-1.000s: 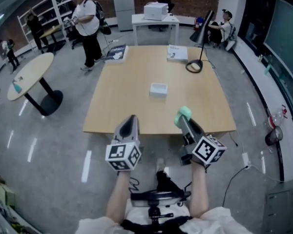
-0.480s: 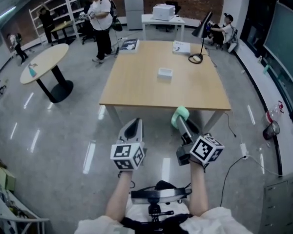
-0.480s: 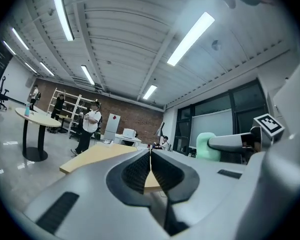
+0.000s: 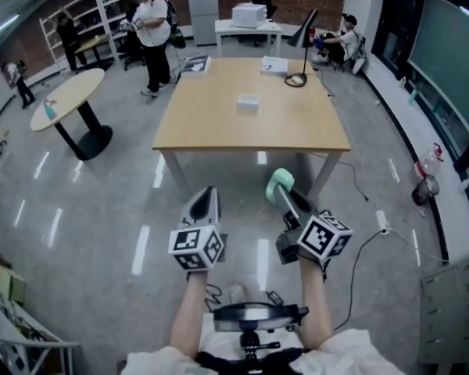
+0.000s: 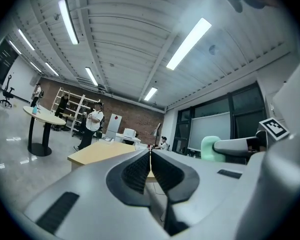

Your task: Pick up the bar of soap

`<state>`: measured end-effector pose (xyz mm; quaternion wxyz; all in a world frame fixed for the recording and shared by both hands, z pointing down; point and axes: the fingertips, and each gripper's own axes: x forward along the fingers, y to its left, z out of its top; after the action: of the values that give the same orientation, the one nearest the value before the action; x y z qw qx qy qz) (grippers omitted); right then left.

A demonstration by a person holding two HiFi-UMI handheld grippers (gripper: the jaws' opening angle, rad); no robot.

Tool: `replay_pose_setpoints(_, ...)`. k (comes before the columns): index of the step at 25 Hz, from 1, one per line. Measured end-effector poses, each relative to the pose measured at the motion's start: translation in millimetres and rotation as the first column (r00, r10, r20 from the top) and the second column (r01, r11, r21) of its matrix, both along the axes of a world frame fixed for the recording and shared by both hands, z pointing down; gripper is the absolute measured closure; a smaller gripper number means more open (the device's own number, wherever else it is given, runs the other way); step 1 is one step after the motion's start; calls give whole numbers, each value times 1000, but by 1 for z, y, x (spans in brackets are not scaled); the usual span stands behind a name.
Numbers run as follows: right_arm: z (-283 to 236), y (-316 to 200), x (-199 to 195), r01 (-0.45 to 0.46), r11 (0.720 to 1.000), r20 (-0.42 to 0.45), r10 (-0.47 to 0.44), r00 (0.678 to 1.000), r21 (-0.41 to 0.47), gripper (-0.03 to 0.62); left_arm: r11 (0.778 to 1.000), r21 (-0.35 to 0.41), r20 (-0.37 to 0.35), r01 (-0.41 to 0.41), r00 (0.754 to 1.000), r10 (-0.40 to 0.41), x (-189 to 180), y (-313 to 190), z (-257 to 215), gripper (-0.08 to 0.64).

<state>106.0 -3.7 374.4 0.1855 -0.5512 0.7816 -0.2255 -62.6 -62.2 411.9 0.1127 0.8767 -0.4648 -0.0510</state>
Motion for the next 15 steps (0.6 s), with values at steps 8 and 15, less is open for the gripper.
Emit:
replay_pose_setpoints(8, -8, 132, -3, -40, 999, -2, 40, 999, 16, 471, 999, 25, -32, 45, 999, -44, -9, 128, -24, 545)
replay_pose_setpoints(15, 15, 217, -30, 10, 998, -89, -15, 996, -62, 471, 993, -29, -2, 117, 993, -117, -34, 210, -5, 545)
